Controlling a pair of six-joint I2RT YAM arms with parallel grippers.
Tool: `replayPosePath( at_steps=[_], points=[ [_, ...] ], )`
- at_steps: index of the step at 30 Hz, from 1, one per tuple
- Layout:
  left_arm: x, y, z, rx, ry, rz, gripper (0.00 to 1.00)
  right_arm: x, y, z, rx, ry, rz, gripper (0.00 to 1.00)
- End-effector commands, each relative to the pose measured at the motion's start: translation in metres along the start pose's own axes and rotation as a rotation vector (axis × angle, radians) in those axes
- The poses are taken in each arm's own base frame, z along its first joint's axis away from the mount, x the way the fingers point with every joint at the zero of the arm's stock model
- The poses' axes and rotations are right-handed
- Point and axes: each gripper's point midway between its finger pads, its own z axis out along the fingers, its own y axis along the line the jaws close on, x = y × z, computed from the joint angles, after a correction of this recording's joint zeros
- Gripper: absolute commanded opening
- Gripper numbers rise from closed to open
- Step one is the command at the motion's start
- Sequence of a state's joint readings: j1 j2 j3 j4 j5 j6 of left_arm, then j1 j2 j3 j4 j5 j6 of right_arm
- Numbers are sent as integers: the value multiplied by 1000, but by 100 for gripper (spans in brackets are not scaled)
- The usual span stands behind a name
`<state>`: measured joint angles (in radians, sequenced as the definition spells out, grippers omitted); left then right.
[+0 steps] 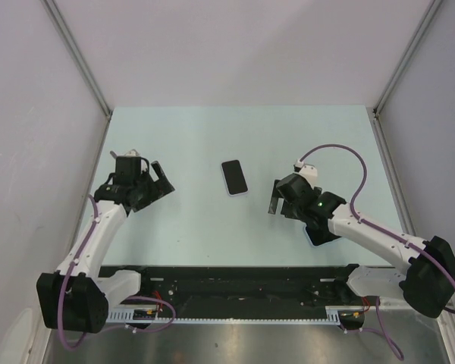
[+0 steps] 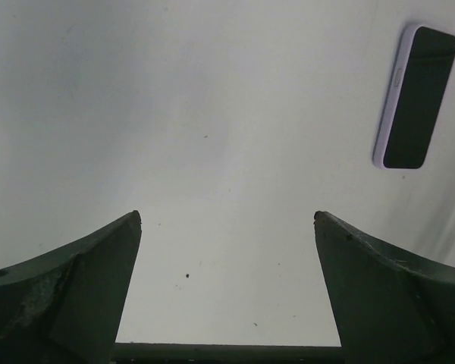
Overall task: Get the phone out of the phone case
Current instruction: Pick up the phone at the center of the board.
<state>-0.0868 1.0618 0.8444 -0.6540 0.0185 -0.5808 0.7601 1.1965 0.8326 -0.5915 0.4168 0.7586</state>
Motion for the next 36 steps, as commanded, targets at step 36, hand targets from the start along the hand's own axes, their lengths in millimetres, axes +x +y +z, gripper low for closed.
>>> replayPosePath(
  at_steps=[36],
  points=[
    [6,-47,-18,339,-37,96,100,-37,161,163,63,132,-363,100]
  ],
)
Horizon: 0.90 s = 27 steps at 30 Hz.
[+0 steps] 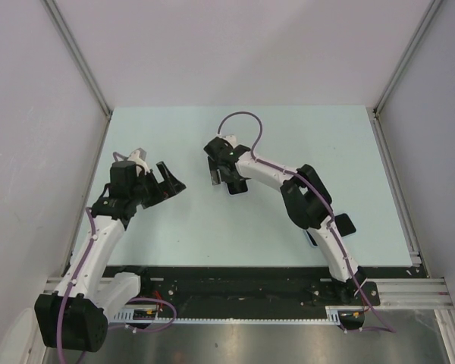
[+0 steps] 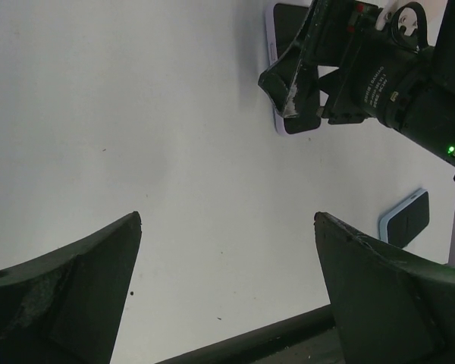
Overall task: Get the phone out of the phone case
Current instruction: Pick up the phone at the center of the board.
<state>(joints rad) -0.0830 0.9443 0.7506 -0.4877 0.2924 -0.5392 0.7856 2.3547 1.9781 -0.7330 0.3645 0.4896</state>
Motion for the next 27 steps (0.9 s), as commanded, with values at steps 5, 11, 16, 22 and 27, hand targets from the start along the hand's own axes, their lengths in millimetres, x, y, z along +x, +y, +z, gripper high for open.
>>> replayPosePath(
  at_steps=[5,11,16,22,27],
  points=[
    [-1,0,4,17,1,35,100,10,-20,-24,-24,-22,-27,100],
    [1,-1,7,26,10,23,100,27,-27,-14,-7,38,-64,100],
    [3,0,6,26,12,15,100,17,-25,-30,-17,-38,-45,100],
    [9,-11,6,84,63,14,100,-23,-24,-53,-71,-87,-96,100],
    [8,-8,5,67,49,15,100,-36,-27,-65,-72,-141,-75,100]
  ],
)
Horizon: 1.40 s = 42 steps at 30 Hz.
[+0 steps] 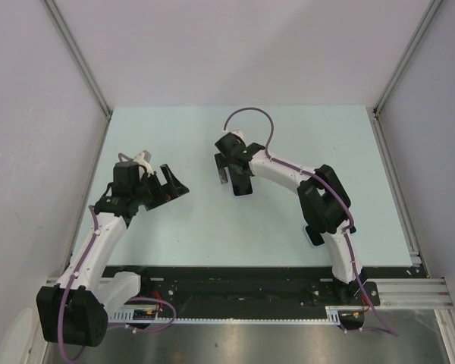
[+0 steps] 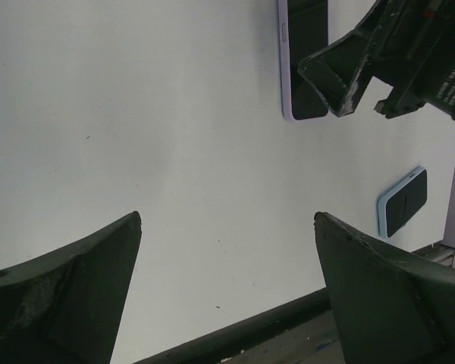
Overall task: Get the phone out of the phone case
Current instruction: Pick up the phone at the center of the board.
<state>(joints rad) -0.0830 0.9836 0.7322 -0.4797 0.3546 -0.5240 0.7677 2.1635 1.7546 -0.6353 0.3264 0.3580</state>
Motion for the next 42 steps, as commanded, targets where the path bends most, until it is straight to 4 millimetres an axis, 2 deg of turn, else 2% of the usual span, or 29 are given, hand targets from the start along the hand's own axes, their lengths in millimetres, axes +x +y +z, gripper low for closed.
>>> replayPosePath(
  at_steps=[1,5,10,18,23,24,26,27,29,30,32,33,34,35,37,38,42],
  points=[
    [-5,-9,-3,39,-16,15,100,-28,-9,-26,-3,-90,17,100],
    [-2,-18,-4,86,17,15,100,-8,-12,-3,7,-24,43,100],
    [-3,-17,-6,78,13,31,100,15,-4,15,-21,45,34,100],
    [7,-14,-5,80,59,47,100,39,0,28,-66,82,53,99],
    [14,-3,6,20,111,48,100,43,0,27,-83,87,77,86],
    [16,1,10,-10,140,47,100,42,1,26,-84,81,89,75],
    [18,2,27,-36,205,34,100,37,3,19,-94,61,99,65],
    [22,6,39,-58,247,19,100,34,4,16,-98,51,107,53],
    [16,-6,49,-43,256,18,100,27,6,1,-111,26,114,44],
    [14,-8,58,-37,264,9,100,26,7,-3,-122,21,118,36],
    [13,-24,65,25,278,-26,100,30,12,-12,-156,18,110,35],
    [15,-26,77,56,300,-44,100,23,21,-24,-213,-13,115,35],
    [22,-45,76,166,369,-66,100,22,25,-30,-247,-22,115,35],
    [26,-49,81,195,406,-91,100,31,29,-33,-275,-10,108,35],
    [34,-48,94,220,456,-135,100,28,41,-49,-354,-25,115,33],
    [35,-49,96,225,461,-168,100,31,44,-52,-371,-19,121,30],
    [32,-55,105,268,437,-204,99,50,57,-65,-441,24,128,29]
  ],
)
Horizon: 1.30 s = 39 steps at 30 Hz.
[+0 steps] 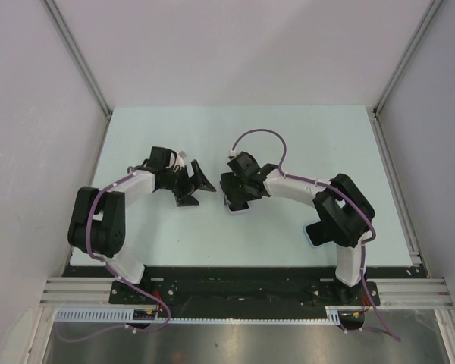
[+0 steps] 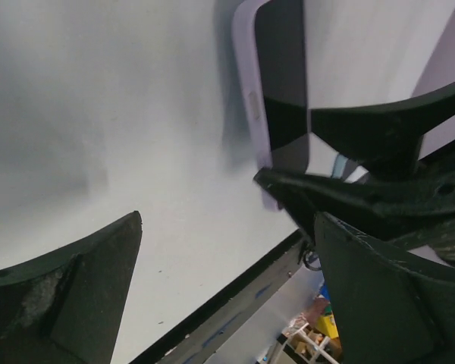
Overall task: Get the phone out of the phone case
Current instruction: Pick up the phone at the center of the board.
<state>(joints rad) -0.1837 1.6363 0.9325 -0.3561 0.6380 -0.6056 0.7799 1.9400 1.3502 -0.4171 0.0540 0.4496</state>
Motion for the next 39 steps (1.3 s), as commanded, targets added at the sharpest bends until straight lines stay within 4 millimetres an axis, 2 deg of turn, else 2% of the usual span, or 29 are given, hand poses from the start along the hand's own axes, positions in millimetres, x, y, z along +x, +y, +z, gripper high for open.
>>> replayPosePath(
  at_steps=[1,3,6,13,17,19,20,21,28,30,31,32,34,35,36,37,38,39],
  points=[
    [-6,-34,2,153,-4,-2,98,-12,46,-31,-199,-64,31,28],
    [-3,-33,9,163,18,-21,97,-11,56,-34,-246,-64,48,29],
    [3,-29,20,200,60,-99,94,-11,60,-32,-264,-67,70,28],
    [16,-2,40,115,85,-204,89,-9,72,-32,-308,-72,94,28],
    [15,-1,45,121,64,-238,84,-10,80,-34,-337,-73,96,28],
    [14,-6,50,117,75,-202,81,-7,84,-33,-346,-66,97,28],
    [17,0,52,71,88,-211,80,-6,87,-33,-354,-67,95,28],
    [17,-3,57,56,96,-195,79,-5,88,-32,-354,-63,95,28],
    [23,-5,69,17,99,-202,60,-2,90,-33,-361,-55,96,29],
    [21,-6,68,22,87,-202,58,-2,91,-35,-362,-58,93,29],
    [20,-6,68,24,84,-203,49,-1,91,-33,-359,-56,91,29],
    [18,-11,67,41,76,-189,48,0,92,-35,-360,-56,87,29],
    [17,-15,65,53,68,-183,34,2,92,-34,-362,-54,81,29],
    [15,-17,64,60,64,-177,33,3,92,-34,-364,-49,79,29],
    [12,-22,63,71,60,-169,25,5,93,-35,-367,-48,78,29],
    [12,-25,62,80,66,-169,7,7,93,-35,-367,-44,71,29],
    [13,-29,60,93,75,-172,0,7,92,-36,-370,-45,73,30],
    [12,-34,58,110,77,-174,0,5,93,-41,-379,-49,70,41]
  ],
)
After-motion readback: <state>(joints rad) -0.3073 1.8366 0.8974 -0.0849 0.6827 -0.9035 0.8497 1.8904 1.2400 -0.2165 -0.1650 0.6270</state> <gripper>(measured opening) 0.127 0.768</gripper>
